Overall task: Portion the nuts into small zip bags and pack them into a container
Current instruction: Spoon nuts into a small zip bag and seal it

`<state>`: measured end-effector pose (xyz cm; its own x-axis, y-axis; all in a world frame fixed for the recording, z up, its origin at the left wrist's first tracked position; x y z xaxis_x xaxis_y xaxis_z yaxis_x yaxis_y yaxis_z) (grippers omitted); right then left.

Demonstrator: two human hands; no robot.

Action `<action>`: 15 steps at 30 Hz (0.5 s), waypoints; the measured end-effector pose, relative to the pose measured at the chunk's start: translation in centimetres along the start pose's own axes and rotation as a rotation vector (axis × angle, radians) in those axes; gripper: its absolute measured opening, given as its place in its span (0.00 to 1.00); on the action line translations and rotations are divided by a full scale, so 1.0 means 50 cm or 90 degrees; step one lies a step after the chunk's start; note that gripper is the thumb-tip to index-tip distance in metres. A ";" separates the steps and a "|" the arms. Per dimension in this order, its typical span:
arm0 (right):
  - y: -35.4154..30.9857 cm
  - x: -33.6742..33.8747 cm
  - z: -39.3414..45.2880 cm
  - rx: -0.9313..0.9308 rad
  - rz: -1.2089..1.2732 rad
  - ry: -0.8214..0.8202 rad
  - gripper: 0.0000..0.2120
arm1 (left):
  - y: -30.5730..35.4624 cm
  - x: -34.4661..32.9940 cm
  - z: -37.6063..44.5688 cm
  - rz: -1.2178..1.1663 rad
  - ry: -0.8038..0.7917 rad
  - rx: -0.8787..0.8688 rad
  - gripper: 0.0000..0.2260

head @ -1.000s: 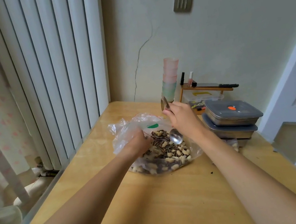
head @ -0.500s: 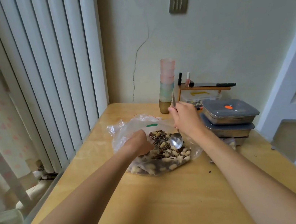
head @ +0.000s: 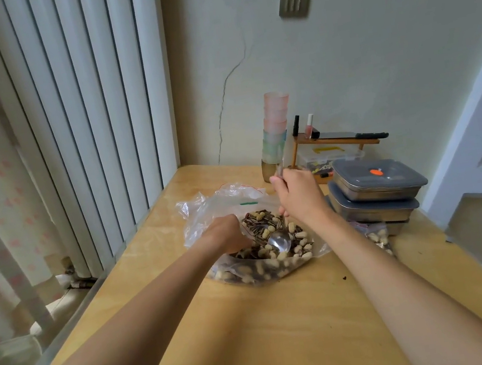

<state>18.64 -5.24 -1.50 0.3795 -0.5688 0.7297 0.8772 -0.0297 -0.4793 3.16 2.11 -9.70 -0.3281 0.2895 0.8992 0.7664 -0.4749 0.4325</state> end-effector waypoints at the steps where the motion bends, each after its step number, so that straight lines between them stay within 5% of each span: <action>1: 0.009 0.000 0.000 -0.039 0.013 0.002 0.16 | 0.000 -0.001 0.000 0.001 -0.004 -0.002 0.16; 12: 0.059 -0.007 -0.026 -0.272 0.200 0.002 0.13 | 0.008 -0.010 -0.006 -0.036 -0.056 0.010 0.19; 15: 0.070 -0.005 -0.032 -0.300 0.231 0.013 0.14 | -0.001 -0.013 -0.006 -0.101 -0.053 0.012 0.13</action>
<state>21.15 -6.51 -4.16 0.6206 -0.6267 0.4712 0.4651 -0.1896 -0.8647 3.17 1.70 -10.26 -0.4003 0.4276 0.8105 0.7191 -0.4017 0.5671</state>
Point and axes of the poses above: each hand's wrist, its own z-axis towards the middle knuckle, its own x-axis out of the back of the hand, y = z × x, the point moved 5 cm from there along z, towards the middle knuckle, and after that the axes turned 2 degrees about -x, right-handed, at the moved point
